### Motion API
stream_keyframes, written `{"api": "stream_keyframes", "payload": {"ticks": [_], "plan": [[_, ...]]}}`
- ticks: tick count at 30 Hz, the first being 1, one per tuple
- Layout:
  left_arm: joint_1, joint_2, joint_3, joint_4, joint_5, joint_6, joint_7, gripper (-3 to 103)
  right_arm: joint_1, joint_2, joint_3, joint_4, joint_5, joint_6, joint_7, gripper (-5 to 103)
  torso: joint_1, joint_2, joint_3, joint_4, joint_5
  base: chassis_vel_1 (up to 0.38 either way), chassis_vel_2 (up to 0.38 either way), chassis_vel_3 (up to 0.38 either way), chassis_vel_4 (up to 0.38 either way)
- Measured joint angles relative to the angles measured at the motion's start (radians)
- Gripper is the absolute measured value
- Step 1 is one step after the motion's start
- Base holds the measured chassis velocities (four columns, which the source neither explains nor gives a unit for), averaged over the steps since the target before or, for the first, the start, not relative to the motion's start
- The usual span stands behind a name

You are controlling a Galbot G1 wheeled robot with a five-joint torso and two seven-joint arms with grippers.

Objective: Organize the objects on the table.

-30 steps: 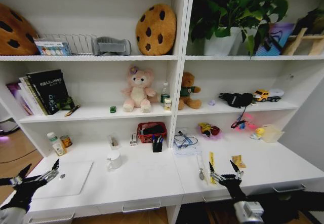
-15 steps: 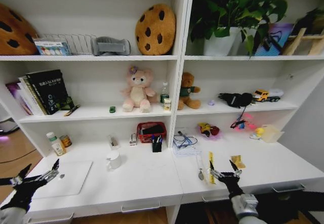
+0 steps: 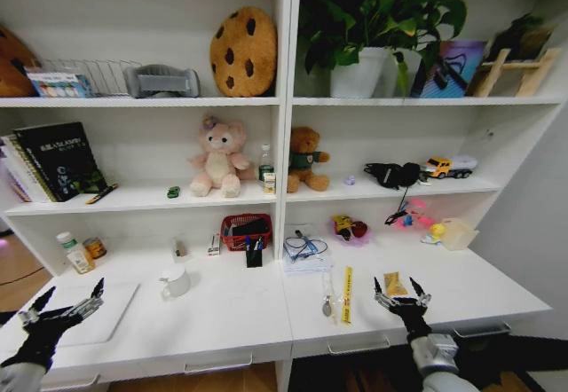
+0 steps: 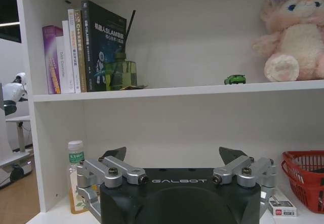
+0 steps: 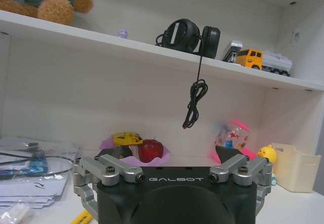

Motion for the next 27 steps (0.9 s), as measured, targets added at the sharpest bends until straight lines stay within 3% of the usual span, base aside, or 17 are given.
{"api": "stream_keyframes", "payload": {"ticks": [9, 18, 22, 27], "plan": [[0.000, 0.000, 0.000, 0.000, 0.000, 0.000, 0.000, 100, 0.183, -0.026, -0.061, -0.144, 0.119, -0.170, 0.051, 100, 0.000, 0.000, 0.000, 0.0001, -0.0004, 0.011, 0.010, -0.010, -0.010], [0.000, 0.000, 0.000, 0.000, 0.000, 0.000, 0.000, 100, 0.347, -0.043, -0.126, -0.340, 0.150, -0.210, 0.058, 103, 0.000, 0.000, 0.000, 0.0001, -0.0003, 0.000, 0.000, 0.000, 0.000], [0.000, 0.000, 0.000, 0.000, 0.000, 0.000, 0.000, 100, 0.382, -0.046, -0.140, -0.392, 0.169, -0.218, 0.044, 95, 0.000, 0.000, 0.000, 0.0000, -0.0003, 0.000, 0.000, 0.000, 0.000], [0.000, 0.000, 0.000, 0.000, 0.000, 0.000, 0.000, 100, 0.410, -0.045, -0.153, -0.421, 0.170, -0.217, 0.035, 74, 0.000, 0.000, 0.000, 0.0001, -0.0004, 0.000, 0.000, 0.000, 0.000]]}}
